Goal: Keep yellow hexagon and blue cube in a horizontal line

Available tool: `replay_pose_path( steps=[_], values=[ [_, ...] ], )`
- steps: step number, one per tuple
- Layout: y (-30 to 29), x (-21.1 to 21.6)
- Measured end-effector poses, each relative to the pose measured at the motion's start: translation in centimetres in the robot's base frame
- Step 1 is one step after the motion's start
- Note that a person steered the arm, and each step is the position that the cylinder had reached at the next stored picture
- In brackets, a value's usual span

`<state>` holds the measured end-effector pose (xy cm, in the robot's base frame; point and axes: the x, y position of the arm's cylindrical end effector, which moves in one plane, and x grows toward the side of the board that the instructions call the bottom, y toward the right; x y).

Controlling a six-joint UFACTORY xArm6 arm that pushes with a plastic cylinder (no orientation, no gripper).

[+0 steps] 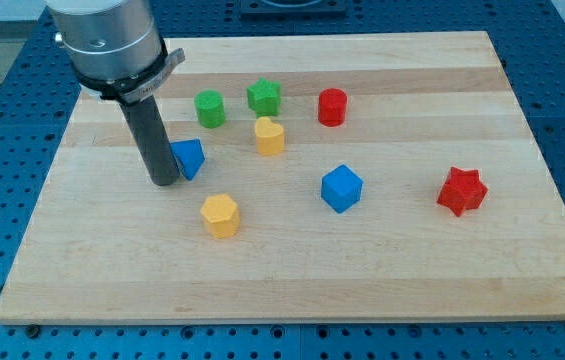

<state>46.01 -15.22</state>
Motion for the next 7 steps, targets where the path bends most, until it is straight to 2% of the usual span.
replay_pose_path(
  steps=[2,3,4,5,6,7],
  values=[
    [2.4,-1.7],
    [0.6,7.2],
    [1.4,13.7],
    [6.5,10.0],
    [7.3,4.1],
    [8.5,5.3]
  ],
)
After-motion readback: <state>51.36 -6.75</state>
